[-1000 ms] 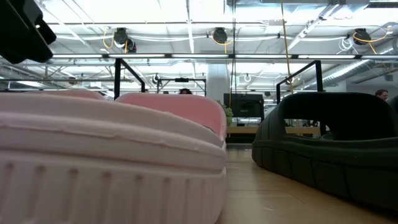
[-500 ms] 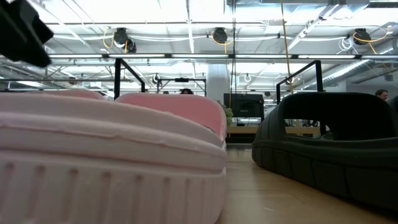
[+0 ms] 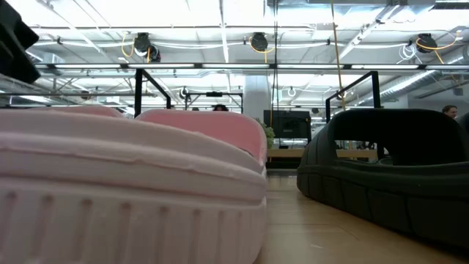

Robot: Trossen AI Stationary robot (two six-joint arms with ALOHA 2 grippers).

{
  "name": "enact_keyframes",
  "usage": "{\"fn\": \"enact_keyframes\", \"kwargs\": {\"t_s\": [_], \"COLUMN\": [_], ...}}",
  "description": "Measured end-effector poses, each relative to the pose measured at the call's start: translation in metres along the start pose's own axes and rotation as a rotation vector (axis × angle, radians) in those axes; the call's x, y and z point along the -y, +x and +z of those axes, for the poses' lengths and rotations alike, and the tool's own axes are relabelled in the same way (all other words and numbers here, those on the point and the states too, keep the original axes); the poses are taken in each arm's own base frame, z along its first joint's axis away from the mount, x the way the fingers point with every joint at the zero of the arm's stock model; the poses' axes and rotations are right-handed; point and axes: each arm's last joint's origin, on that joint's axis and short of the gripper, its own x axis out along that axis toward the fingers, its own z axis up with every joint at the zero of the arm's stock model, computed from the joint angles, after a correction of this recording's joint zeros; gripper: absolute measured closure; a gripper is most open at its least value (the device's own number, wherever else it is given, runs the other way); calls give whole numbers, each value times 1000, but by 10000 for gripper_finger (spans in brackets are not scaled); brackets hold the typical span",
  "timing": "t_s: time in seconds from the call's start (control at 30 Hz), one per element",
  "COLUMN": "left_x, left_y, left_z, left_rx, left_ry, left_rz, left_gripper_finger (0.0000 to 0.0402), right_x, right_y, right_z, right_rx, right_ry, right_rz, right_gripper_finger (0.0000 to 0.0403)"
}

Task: Pick and place slides into the shelf
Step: Put the left pink slipper on the shelf

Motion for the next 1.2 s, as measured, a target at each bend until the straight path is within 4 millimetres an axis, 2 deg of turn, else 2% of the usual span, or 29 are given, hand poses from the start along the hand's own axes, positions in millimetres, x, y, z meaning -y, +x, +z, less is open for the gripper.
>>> {"fn": "enact_keyframes", "kwargs": {"t_s": [0.17, 0.47, 0.73, 0.9, 1.0, 1.2], "left_x": [0, 3, 2, 2, 11, 33], "left_y": [2, 18, 19, 19, 15, 3], "left_z": [-1, -16, -17, -16, -5, 38], "left_rx": [-2, -25, 5, 2, 4, 13], "left_ry": [-24, -53, -63, -35, 33, 155], "left_rz": [4, 58, 84, 92, 67, 2], "left_gripper_finger": [261, 261, 261, 286, 314, 347], "right_x": [0, 0, 0, 0, 0, 1], "right_y": [0, 0, 0, 0, 0, 0], "right_z": [0, 0, 0, 0, 0, 0], "right_rx": [0, 0, 1, 3, 3, 15], "right_ry": [2, 3, 3, 1, 2, -2], "right_rz": [0, 0, -1, -4, -3, -18], "right_gripper_finger": [373, 373, 373, 373, 373, 373]}}
